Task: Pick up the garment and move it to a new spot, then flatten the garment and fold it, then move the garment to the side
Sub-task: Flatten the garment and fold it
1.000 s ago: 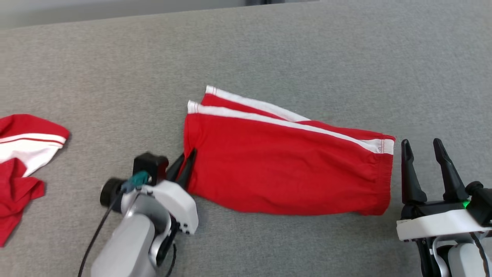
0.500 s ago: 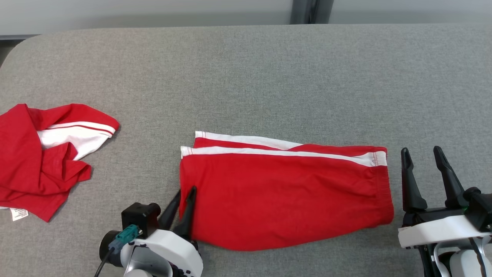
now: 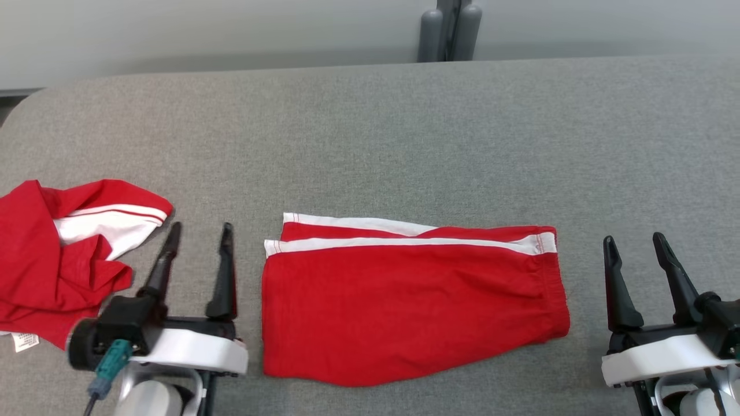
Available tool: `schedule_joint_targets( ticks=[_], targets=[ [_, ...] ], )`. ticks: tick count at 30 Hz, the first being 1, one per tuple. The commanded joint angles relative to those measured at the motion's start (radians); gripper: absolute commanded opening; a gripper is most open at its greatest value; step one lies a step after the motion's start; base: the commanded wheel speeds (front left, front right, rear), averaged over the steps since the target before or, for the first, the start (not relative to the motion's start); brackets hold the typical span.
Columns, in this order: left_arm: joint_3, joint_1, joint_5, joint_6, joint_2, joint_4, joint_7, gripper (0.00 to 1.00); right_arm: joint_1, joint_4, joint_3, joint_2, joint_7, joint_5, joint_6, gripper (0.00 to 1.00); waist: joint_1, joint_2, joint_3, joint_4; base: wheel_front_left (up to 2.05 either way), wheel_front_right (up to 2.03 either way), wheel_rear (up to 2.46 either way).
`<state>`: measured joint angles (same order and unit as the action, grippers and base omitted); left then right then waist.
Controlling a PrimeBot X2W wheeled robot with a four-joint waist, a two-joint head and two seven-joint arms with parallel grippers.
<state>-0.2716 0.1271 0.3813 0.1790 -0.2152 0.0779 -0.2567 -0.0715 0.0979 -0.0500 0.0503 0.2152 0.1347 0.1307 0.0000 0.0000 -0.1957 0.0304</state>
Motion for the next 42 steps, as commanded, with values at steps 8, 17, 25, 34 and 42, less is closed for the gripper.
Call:
schedule_joint_targets(
  ticks=[8, 17, 25, 34, 42],
  targets=[
    [0.057, -0.078, -0.021, -0.001, -0.05, -0.033, -0.009, 1.0, 0.042, -0.02, -0.001, 0.004, -0.024, -0.014, 0.0, 1.0, 0.0, 0.0, 0.058, 0.012, 0.0, 0.0, 0.0],
    [0.064, -0.111, -0.017, -0.003, -0.053, -0.03, -0.009, 1.0, 0.059, -0.038, -0.001, 0.004, -0.042, -0.017, 0.0, 1.0, 0.0, 0.0, 0.077, 0.006, 0.0, 0.0, 0.0],
    [0.051, -0.106, -0.018, -0.005, -0.05, -0.016, -0.009, 1.0, 0.062, -0.036, -0.005, 0.003, -0.054, -0.02, 0.0, 1.0, 0.0, 0.0, 0.076, -0.01, 0.0, 0.0, 0.0],
    [0.033, -0.079, -0.024, -0.006, -0.043, -0.008, -0.008, 1.0, 0.031, 0.07, 0.018, 0.002, -0.154, -0.021, 0.0, 1.0, 0.0, 0.0, 0.058, -0.053, 0.0, 0.0, 0.0],
    [0.024, -0.071, -0.029, -0.008, -0.031, -0.008, -0.009, 1.0, -0.028, 0.275, 0.047, 0.003, -0.159, 0.056, 0.0, 1.0, 0.0, 0.0, 0.036, -0.081, 0.0, 0.0, 0.0]
  ],
)
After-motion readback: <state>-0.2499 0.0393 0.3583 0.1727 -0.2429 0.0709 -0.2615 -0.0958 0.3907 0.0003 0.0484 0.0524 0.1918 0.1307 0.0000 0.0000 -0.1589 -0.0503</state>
